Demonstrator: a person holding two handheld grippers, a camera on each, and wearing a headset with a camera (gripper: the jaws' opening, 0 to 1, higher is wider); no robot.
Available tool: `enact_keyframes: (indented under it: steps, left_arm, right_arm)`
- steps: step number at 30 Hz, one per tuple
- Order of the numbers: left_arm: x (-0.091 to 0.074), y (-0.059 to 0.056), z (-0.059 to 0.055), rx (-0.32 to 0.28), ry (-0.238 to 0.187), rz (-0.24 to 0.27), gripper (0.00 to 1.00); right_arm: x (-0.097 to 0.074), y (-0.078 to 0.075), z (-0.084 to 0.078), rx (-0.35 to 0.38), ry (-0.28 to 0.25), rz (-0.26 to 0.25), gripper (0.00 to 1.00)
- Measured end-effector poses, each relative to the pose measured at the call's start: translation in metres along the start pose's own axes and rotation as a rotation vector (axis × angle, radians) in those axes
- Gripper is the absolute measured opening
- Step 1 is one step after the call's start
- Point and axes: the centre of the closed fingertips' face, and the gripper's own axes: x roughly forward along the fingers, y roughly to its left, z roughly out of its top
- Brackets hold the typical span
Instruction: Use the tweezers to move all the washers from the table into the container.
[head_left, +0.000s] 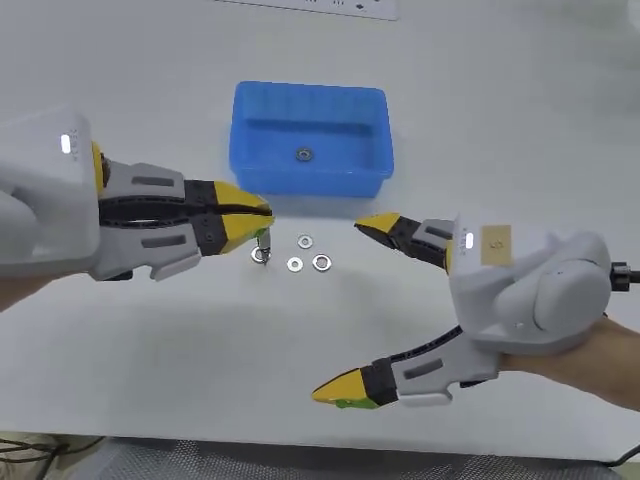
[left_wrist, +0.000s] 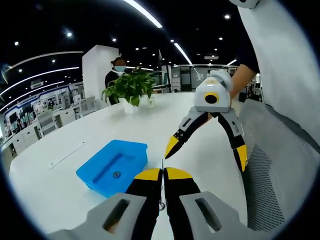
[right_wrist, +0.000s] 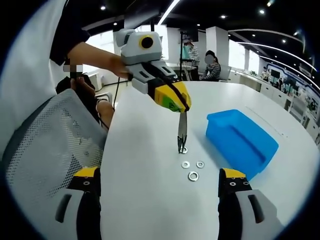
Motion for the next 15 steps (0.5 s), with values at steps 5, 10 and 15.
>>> enact_keyframes:
  steps: [5, 10, 15]
  left_arm:
    - [-0.002, 0.006, -0.002, 0.001, 0.047, -0.003, 0.05]
    - [-0.002, 0.003, -0.003, -0.019, 0.065, -0.028, 0.05]
    - [-0.001, 0.001, -0.002, -0.026, 0.077, -0.031, 0.05]
  right_arm:
    - [0.009, -0.006, 0.010, 0.009, -0.023, 0.012, 0.97]
    - [0.028, -0.016, 0.033, 0.052, -0.078, 0.068, 0.88]
    - [0.046, -0.027, 0.042, 0.043, -0.062, 0.103, 0.72]
